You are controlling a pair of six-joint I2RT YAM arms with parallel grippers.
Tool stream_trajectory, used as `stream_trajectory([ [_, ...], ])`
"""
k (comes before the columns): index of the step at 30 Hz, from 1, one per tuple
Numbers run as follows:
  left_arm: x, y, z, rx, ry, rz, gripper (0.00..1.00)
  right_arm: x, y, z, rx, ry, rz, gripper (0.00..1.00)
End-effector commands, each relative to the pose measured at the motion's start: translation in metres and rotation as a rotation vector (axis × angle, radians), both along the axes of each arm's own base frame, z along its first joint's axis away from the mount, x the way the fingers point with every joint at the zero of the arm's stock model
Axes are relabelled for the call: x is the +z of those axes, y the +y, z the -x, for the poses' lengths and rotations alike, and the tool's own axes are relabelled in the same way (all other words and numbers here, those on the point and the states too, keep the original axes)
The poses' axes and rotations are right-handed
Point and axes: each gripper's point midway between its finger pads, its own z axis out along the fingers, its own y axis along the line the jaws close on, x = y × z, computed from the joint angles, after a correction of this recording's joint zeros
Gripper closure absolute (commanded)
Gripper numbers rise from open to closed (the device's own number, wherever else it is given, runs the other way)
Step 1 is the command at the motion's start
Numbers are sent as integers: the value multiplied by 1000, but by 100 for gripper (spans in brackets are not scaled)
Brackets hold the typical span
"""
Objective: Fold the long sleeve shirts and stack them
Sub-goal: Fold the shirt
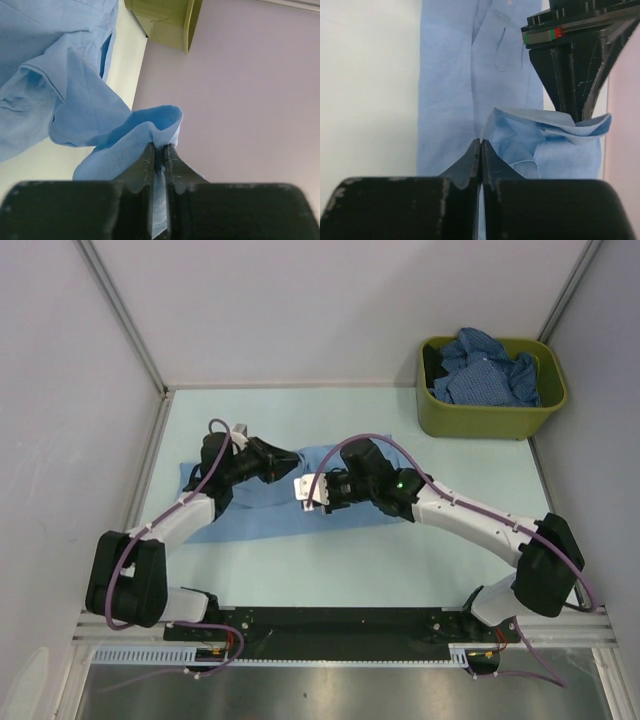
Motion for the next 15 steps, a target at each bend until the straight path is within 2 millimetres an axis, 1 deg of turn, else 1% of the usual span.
stream_trajectory([
  [1,24,6,6,24,-63,16,74,42,0,-21,-4,31,-77,100],
  [2,27,7,8,14,-105,-10,58,45,-5,-21,-8,59,-75,100],
  [3,30,14,6,19,-126,-37,47,62,-8,-23,-2,57,-108,100],
  [4,33,21,8,3,-220,-119,37,67,-11,-22,1,62,-116,100],
  [5,32,30,6,9,-238,-175,18,72,-13,-20,1,65,-126,100],
  [6,29,49,3,38,-206,-236,13,79,-16,-15,14,63,-140,100],
  [7,31,60,7,34,-260,-303,12,80,-18,-13,17,65,-141,100],
  [8,31,68,9,41,-266,-324,7,80,-19,-10,24,69,-139,100],
  [9,26,76,16,47,-241,-338,5,80,-19,-7,34,73,-141,100],
  [10,25,77,22,30,-265,-360,4,78,-19,-4,42,76,-139,100],
  [11,31,76,32,13,-299,-362,1,75,-18,-2,55,75,-134,100],
  [12,25,74,40,-11,-287,-359,1,73,-18,0,65,73,-130,100],
  [14,26,72,48,-72,-371,-403,1,71,-17,1,76,69,-123,100],
  [15,39,68,54,-134,-451,-417,1,70,-16,2,85,74,-123,100],
])
